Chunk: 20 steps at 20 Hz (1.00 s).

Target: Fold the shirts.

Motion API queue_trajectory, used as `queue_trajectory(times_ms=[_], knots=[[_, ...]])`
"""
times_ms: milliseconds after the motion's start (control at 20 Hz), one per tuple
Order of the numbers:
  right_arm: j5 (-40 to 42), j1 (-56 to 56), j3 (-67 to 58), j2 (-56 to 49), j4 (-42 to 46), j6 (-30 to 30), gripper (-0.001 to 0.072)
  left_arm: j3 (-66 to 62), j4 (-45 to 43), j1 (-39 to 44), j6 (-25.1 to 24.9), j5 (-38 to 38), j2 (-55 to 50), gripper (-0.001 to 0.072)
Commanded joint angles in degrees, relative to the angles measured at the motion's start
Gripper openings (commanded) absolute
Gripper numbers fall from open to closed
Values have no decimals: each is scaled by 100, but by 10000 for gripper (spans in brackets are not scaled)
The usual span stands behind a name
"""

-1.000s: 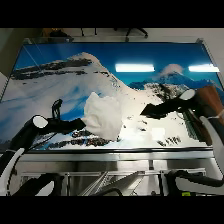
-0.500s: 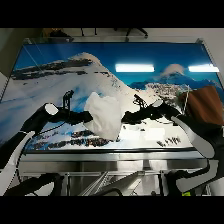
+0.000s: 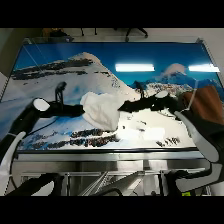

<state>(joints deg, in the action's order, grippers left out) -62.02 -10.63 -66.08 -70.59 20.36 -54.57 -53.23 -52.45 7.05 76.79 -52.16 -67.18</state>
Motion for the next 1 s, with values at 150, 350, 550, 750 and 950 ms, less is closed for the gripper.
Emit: queue_trajectory(times_ms=[150, 350, 550, 750, 950], knots=[[-704, 1314, -2719, 2037, -155, -138, 18, -2424, 46, -619, 356, -321, 1867, 12], [-708, 1333, -3451, 2656, -153, -142, 18, -3434, 146, 107, 483, -225, 2374, 12], [-1088, 1333, -3447, 2763, 208, -485, 19, -3541, 94, 719, 487, -354, 2417, 13], [-1703, 1333, -3091, 2105, 396, -800, 20, -2677, 96, 929, 485, -933, 1676, 14], [-1635, 1333, -1755, 1228, 909, -999, 134, -1530, 101, 933, 363, -625, 439, 18]])
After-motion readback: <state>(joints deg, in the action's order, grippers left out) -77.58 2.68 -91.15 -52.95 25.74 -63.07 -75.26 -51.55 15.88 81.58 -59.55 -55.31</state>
